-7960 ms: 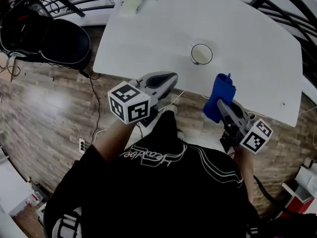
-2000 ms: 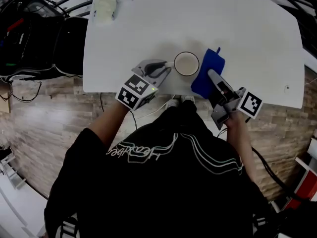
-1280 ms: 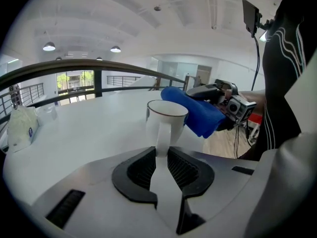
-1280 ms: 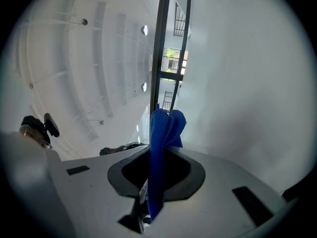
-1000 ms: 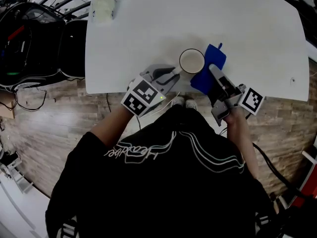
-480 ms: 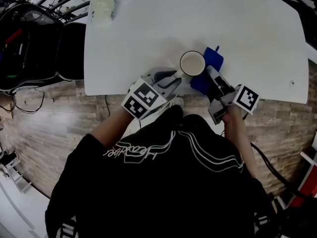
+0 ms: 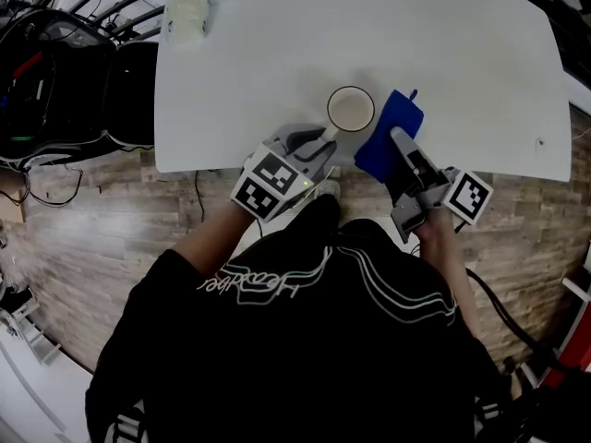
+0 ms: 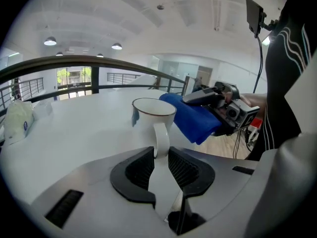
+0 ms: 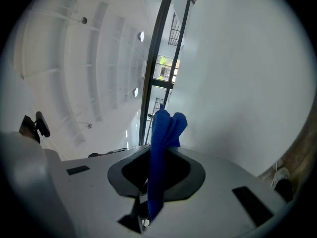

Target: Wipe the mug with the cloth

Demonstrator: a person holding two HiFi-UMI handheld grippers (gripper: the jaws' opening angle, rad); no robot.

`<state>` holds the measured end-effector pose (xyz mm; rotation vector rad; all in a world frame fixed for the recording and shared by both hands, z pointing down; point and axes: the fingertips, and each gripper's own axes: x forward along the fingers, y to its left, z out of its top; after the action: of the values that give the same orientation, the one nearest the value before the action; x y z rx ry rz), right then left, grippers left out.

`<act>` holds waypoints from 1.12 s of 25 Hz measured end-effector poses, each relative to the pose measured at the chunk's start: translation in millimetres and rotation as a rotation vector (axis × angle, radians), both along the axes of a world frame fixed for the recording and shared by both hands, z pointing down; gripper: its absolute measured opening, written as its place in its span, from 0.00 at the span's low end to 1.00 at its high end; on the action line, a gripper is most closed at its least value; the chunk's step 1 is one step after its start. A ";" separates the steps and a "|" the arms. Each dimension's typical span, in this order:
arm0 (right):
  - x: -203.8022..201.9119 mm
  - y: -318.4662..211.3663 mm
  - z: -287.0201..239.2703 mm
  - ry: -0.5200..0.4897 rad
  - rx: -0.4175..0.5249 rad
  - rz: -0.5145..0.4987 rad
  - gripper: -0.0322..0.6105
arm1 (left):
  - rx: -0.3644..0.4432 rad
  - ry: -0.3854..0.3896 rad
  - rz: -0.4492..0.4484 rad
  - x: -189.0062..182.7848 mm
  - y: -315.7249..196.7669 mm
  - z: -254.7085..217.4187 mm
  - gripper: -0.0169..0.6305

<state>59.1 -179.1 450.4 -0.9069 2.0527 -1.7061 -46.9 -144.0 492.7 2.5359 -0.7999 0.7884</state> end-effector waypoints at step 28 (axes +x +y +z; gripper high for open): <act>-0.2 -15.5 24.6 -0.005 -0.047 0.137 0.12 | -0.040 0.033 0.014 32.8 5.4 -2.2 0.16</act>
<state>58.9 -194.5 475.0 -1.0316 1.9078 -1.6883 -14.1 -138.6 490.5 2.5149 -0.7492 0.7569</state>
